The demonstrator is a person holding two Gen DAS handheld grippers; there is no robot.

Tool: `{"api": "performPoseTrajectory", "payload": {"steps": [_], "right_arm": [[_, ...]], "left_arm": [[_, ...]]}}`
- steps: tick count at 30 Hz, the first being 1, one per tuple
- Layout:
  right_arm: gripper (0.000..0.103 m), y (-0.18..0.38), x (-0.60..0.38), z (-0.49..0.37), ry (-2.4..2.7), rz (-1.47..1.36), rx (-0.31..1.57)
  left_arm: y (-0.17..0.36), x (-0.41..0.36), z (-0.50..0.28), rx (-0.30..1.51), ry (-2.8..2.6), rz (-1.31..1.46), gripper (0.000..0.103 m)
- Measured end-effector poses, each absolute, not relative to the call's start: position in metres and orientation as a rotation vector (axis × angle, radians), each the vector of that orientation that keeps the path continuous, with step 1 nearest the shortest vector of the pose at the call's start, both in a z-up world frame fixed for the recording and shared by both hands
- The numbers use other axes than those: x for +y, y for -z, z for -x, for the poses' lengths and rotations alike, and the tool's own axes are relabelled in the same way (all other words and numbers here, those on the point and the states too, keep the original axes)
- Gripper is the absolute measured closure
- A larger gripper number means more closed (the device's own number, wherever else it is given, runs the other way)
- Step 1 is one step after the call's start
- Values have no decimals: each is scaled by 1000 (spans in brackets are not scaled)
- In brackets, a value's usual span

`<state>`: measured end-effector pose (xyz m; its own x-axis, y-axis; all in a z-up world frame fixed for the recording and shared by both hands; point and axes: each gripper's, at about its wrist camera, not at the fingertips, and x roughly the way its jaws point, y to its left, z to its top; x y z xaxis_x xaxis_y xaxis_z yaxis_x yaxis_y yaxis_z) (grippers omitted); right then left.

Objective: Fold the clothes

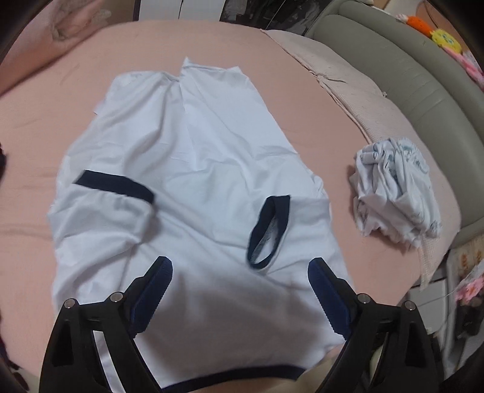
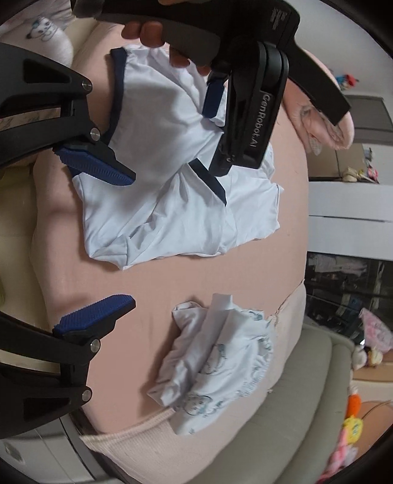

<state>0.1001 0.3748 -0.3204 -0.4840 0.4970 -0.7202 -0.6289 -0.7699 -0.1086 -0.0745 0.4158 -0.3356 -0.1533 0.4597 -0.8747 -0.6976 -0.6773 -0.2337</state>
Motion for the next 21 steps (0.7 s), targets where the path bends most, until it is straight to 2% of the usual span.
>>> {"api": "performPoseTrajectory", "payload": {"steps": [4,14,19,21], "right_arm": [[29,315,364,-99,-2246,1034,149],[29,301,333,-96,-2252,1076,-34],[29,291,325,-98,-2226,1067,-165],[29,287,325,-101,-2236,1059,-153]], "left_arm": [[333,409,68,361,-1961,1293,11],[324,366,66,358,-2048,1269,11],[315,357,46,537,-2120,1160,11],[312,355,37,598,-2119,1123,11]]}}
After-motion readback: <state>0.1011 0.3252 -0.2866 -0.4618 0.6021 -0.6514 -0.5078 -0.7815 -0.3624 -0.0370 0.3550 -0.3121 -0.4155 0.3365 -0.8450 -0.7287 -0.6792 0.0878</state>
